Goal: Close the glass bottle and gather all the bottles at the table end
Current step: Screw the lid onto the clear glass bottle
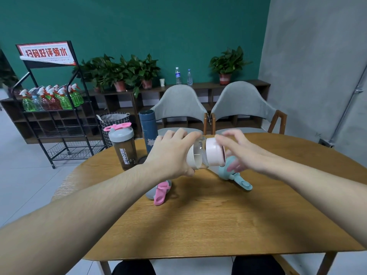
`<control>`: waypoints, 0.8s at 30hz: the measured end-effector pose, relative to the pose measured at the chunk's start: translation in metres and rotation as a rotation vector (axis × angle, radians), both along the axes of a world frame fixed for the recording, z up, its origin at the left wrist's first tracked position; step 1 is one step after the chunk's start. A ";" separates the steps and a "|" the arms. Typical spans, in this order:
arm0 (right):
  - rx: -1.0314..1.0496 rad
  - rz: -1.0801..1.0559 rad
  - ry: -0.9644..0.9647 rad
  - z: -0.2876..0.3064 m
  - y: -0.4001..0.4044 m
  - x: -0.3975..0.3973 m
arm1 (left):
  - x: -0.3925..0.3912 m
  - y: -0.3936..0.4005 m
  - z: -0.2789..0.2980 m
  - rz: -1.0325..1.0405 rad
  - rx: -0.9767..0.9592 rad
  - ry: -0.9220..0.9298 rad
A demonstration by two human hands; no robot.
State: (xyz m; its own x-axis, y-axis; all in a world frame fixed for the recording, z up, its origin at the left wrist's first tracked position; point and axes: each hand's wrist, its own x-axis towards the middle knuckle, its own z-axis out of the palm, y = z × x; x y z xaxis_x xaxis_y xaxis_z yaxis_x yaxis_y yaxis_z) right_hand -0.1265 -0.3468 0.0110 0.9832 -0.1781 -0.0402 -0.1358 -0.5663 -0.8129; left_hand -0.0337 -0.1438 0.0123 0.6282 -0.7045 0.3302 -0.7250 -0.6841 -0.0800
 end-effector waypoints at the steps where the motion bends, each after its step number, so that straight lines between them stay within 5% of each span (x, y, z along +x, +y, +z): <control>1: -0.116 0.031 -0.094 0.000 -0.001 -0.002 | 0.000 0.000 0.000 0.003 0.006 0.002; 8: -0.574 0.265 -0.334 -0.006 -0.011 -0.010 | 0.000 0.000 -0.001 -0.003 0.008 0.012; 16: -0.357 0.161 -0.369 -0.015 -0.004 -0.008 | -0.006 -0.005 -0.004 -0.023 -0.023 -0.028; 24: -0.355 0.136 -0.331 -0.014 -0.007 -0.008 | -0.013 -0.014 -0.008 -0.011 -0.105 -0.012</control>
